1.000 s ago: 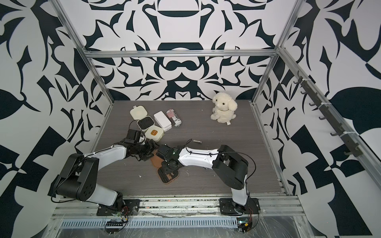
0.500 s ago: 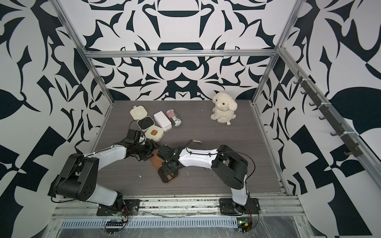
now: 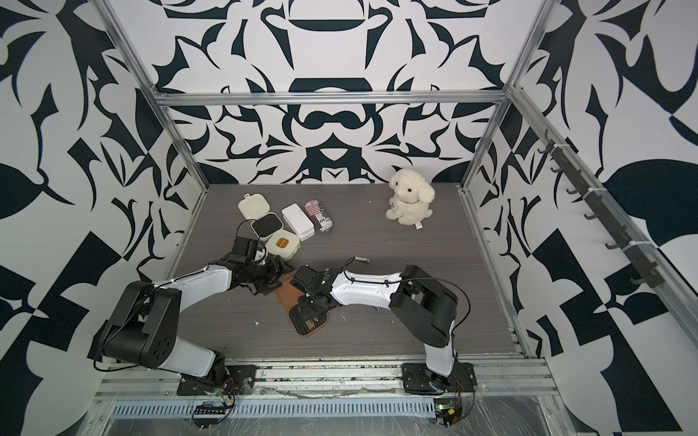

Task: Organize nail clipper sets
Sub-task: Place the nail clipper in the storage box.

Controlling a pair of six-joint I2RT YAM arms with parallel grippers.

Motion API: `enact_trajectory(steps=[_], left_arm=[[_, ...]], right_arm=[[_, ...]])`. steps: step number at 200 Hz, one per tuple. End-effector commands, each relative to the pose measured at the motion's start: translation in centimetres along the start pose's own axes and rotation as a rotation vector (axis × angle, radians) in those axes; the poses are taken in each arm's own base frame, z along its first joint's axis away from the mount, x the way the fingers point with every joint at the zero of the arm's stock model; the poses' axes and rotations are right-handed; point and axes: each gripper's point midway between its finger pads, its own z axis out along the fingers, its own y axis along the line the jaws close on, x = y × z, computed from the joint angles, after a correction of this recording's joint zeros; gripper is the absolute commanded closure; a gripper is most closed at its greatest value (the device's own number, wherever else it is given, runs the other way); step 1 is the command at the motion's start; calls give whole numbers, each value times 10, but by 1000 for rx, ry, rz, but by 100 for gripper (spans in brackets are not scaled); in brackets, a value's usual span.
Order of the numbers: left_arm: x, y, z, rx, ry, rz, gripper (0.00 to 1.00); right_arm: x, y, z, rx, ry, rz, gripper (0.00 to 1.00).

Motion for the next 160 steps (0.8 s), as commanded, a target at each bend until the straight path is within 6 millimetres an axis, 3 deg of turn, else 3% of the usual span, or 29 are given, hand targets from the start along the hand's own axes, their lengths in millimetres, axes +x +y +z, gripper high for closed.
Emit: enact_trajectory(steps=[1,160], left_arm=[[5,20,2,-83,23,-31,22],[2,15,0,-88,18,-29,22]], right_arm=[[18,-29,14,80,52,46,96],[31,-58,24,158,89,56,99]])
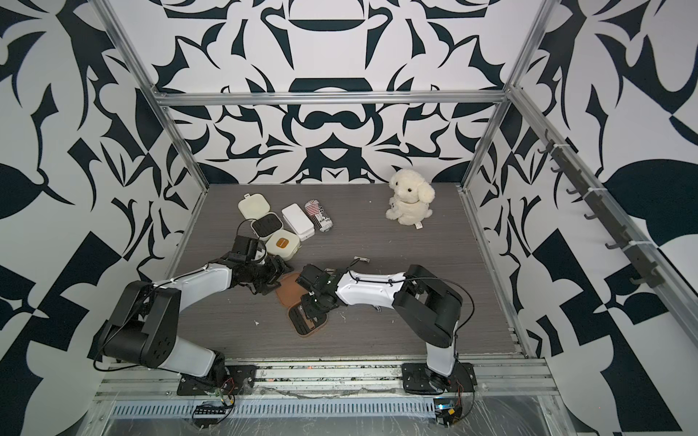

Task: Organize nail clipper sets
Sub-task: Place the nail clipper in the storage box.

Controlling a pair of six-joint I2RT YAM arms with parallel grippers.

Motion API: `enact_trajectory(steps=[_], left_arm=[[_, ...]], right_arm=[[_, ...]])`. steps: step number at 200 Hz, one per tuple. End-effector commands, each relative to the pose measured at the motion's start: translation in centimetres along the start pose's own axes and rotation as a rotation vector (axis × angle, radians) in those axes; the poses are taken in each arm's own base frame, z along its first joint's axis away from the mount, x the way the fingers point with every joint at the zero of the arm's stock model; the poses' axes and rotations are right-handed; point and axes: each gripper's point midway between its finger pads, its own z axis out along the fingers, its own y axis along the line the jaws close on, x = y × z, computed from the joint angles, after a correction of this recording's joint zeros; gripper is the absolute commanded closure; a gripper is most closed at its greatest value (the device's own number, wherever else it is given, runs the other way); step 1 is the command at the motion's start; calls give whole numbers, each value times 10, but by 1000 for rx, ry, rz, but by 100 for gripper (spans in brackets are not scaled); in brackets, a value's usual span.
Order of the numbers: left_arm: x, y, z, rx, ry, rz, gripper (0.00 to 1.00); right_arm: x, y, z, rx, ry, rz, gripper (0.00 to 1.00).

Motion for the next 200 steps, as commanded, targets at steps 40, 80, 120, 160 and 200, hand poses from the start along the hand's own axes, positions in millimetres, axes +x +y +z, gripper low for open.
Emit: enact_trajectory(steps=[40,80,120,160,200], left_arm=[[2,11,1,-61,17,-15,22],[2,7,1,-56,18,-7,22],[3,8,2,-58,21,-4,22],[2,5,1,-52,21,2,22],[-2,-10,-2,-12,21,28,22]], right_arm=[[29,-56,16,213,94,12,99],[9,-35,1,162,46,-9,97],[-24,-6,-27,94,-38,-32,89],[-45,6,-61,78,-125,-38,79],[-42,-42,-97,201,-223,71,61]])
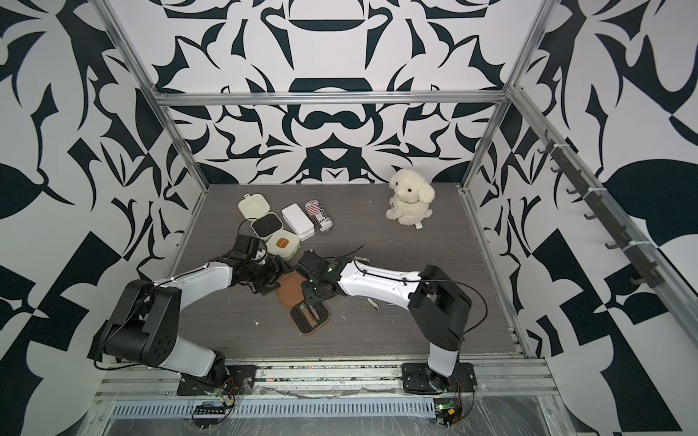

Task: Organize nail clipper sets
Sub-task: Place the nail clipper in the storage box, then pick up the nail clipper from the center of the board.

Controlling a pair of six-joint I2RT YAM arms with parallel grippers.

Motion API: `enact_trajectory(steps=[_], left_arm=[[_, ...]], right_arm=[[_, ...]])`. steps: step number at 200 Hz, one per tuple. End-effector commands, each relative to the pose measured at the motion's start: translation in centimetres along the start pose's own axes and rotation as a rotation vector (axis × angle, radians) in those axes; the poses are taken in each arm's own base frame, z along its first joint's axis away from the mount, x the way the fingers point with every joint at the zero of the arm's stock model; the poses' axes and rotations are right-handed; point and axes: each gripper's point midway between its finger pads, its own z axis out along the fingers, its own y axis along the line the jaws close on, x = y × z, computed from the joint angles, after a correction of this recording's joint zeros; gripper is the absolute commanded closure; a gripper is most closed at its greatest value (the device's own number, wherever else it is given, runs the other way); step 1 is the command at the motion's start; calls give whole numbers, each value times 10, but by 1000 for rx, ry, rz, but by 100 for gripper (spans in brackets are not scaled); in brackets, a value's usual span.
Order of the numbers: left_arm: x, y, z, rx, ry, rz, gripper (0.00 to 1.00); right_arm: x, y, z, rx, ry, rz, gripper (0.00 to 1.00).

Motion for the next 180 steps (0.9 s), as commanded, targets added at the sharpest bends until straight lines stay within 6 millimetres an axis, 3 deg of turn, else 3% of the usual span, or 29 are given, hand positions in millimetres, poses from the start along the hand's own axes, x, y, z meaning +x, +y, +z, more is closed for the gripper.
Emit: enact_trajectory(steps=[1,45,89,95,105,114,180], left_arm=[[-2,-10,-2,12,10,28,22],[-10,-47,-20,106,-7,83,19],[-13,-68,-35,149,-23,116,18],[-13,-68,-35,150,-22,118,18],[-12,-69,-36,156,-22,120,18],[-12,-69,-36,161,-20,122,18],[-7,-67,-35,170,-9,131,18]], right_arm=[[-5,-43,-31,114,-80,86,61],[50,-143,-40,256,-41,343,54],[91,-199,-54,338,-32,578,49],[97,-204,-54,345,-26,613,48],[106,-212,-53,354,-20,673,34],[113,-218,-52,361,-17,726,30],[123,-226,-35,350,11,889,24]])
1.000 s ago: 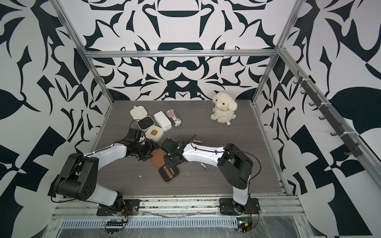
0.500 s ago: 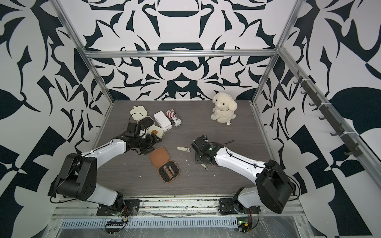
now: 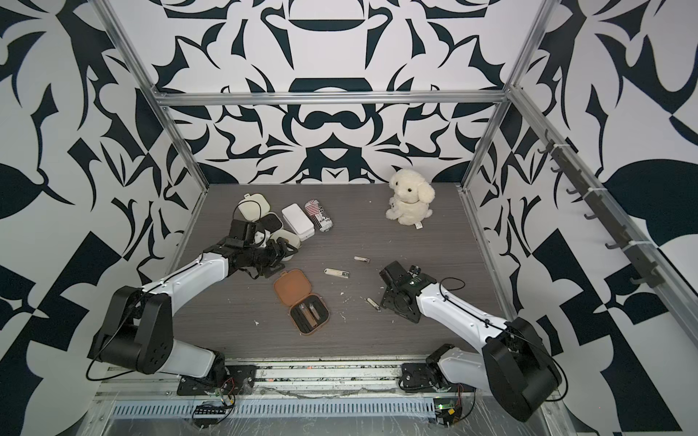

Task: Organize nail clipper sets
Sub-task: Pick up the nail clipper from the center of the board.

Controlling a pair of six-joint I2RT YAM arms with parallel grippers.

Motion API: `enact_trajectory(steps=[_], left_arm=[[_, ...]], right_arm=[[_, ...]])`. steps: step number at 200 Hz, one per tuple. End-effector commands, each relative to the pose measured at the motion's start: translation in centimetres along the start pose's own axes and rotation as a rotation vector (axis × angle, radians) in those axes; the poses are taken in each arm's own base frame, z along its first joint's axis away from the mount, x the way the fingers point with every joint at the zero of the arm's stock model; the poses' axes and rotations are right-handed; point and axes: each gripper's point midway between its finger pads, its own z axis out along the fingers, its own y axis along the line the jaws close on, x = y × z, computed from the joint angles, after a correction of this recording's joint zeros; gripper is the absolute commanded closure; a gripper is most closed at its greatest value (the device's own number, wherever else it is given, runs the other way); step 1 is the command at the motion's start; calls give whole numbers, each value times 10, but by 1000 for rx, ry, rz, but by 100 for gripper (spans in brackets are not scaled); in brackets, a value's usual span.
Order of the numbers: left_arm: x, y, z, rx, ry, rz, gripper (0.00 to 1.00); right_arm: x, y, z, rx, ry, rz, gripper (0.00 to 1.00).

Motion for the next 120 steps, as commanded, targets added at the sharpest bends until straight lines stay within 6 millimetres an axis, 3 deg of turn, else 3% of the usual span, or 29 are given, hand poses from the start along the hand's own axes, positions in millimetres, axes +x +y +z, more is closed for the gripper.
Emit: enact_trajectory(steps=[1,76,120], left_arm=[[7,-1,-4,11,17,21,18],[11,9,-1,-6,22,9,18],[10,16,1,-14,22,-4,19]], right_arm=[[-3,6,4,-13,4,74,24],[-27,20,22,19,1,65,25],[-44,43,25,12,22,-12,35]])
